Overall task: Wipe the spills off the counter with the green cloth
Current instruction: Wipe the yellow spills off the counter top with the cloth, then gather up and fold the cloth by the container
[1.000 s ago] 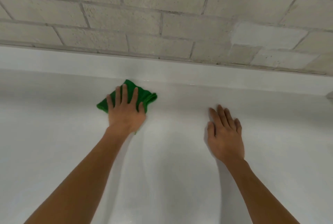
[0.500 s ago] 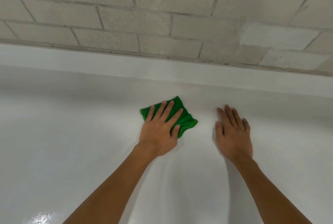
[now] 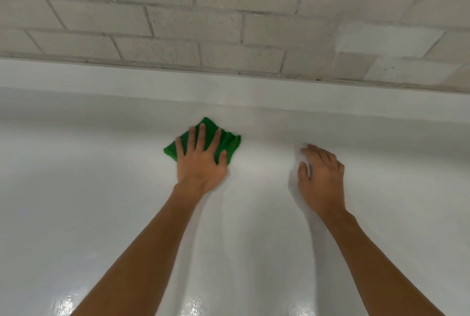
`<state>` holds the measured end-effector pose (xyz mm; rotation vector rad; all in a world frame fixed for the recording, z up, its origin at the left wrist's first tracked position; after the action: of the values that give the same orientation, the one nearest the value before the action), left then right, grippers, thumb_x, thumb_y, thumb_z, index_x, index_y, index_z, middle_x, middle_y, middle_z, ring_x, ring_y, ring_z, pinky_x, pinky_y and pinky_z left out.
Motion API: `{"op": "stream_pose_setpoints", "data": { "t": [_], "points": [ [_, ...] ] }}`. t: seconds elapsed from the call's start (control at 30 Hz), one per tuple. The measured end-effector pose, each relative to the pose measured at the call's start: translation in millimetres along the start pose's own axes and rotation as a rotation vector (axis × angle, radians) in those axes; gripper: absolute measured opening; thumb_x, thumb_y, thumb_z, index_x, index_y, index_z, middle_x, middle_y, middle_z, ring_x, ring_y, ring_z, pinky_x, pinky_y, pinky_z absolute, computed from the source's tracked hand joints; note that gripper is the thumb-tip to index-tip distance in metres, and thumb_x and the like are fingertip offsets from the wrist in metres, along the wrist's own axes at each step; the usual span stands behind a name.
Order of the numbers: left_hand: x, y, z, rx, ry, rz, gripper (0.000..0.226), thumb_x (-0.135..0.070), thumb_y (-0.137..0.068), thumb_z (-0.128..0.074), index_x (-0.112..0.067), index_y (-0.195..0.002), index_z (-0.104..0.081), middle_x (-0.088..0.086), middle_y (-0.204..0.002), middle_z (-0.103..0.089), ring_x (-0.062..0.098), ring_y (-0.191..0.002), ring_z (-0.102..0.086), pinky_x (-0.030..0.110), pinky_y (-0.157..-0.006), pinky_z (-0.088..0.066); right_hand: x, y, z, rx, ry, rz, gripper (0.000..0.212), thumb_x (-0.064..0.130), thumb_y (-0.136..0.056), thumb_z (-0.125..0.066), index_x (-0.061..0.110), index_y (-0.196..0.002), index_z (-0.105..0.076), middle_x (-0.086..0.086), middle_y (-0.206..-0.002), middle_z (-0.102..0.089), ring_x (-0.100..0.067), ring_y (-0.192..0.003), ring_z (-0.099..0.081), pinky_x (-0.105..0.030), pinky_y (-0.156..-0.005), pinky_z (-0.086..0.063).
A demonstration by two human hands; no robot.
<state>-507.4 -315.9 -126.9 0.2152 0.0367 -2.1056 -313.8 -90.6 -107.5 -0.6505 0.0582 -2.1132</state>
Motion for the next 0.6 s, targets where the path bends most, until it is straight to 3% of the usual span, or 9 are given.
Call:
{"op": "stream_pose_setpoints", "data": {
  "t": [0.1, 0.23, 0.37, 0.47, 0.6],
  "points": [
    [-61.2, 35.9, -10.8, 0.000, 0.023, -0.122, 0.074, -0.060, -0.097, -0.017, -0.038, -0.167, -0.008, 0.006, -0.176, 0.002, 0.028, -0.162, 0.008, 0.061, -0.126, 0.007, 19.7, 17.7, 9.7, 0.038, -0.115, -0.042, 0.042, 0.027, -0.098, -0.046, 0.017, -0.130, -0.071, -0.003, -0.130, -0.071, -0.030, -0.120, -0.057, -0.033, -0.098, -0.035],
    [-107.9, 85.0, -26.1, 0.043, 0.009, -0.214, 0.073, -0.060, -0.100, -0.016, -0.034, -0.167, 0.001, 0.006, -0.175, 0.013, 0.027, -0.160, 0.019, 0.060, -0.126, 0.012, 18.4, 43.4, 15.0, 0.161, -0.217, -0.147, 0.036, 0.026, -0.109, -0.055, 0.014, -0.141, -0.066, -0.006, -0.128, -0.071, -0.030, -0.119, -0.056, -0.045, -0.105, -0.045],
    [-147.7, 147.3, -34.3, 0.080, 0.036, -0.318, 0.075, -0.056, -0.102, -0.021, -0.030, -0.167, 0.005, 0.006, -0.174, 0.016, 0.026, -0.159, 0.022, 0.060, -0.125, 0.014, -0.7, 91.9, 38.0, 0.264, -0.182, -0.257, 0.042, 0.031, -0.107, -0.062, 0.012, -0.144, -0.064, -0.012, -0.131, -0.067, -0.030, -0.122, -0.054, -0.039, -0.107, -0.043],
    [-166.6, 190.4, -39.9, 0.088, 0.065, -0.355, 0.081, -0.057, -0.098, -0.017, -0.022, -0.167, 0.006, 0.007, -0.174, 0.014, 0.026, -0.160, 0.020, 0.059, -0.126, 0.015, -11.1, 127.3, 55.4, 0.305, -0.183, -0.365, 0.040, 0.032, -0.099, -0.073, 0.013, -0.133, -0.070, -0.010, -0.122, -0.071, -0.029, -0.117, -0.062, -0.042, -0.105, -0.051],
    [-179.3, 239.4, -44.5, 0.155, 0.085, -0.370, 0.093, -0.063, -0.095, -0.021, -0.014, -0.165, 0.015, 0.008, -0.173, 0.021, 0.026, -0.158, 0.025, 0.055, -0.124, 0.021, -25.5, 171.5, 79.6, 0.387, -0.155, -0.446, 0.020, 0.022, -0.098, -0.072, 0.004, -0.106, -0.077, -0.010, -0.101, -0.076, -0.027, -0.095, -0.071, -0.045, -0.088, -0.061]
  ]
}}
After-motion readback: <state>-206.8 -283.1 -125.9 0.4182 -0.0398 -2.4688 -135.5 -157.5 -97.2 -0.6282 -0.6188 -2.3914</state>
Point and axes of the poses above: each hand's wrist, its own y-axis away from the middle knuckle, its own z-axis out of the back of the hand, x = y × z, the point moved 6 cm from there along -y, towards the middle knuckle
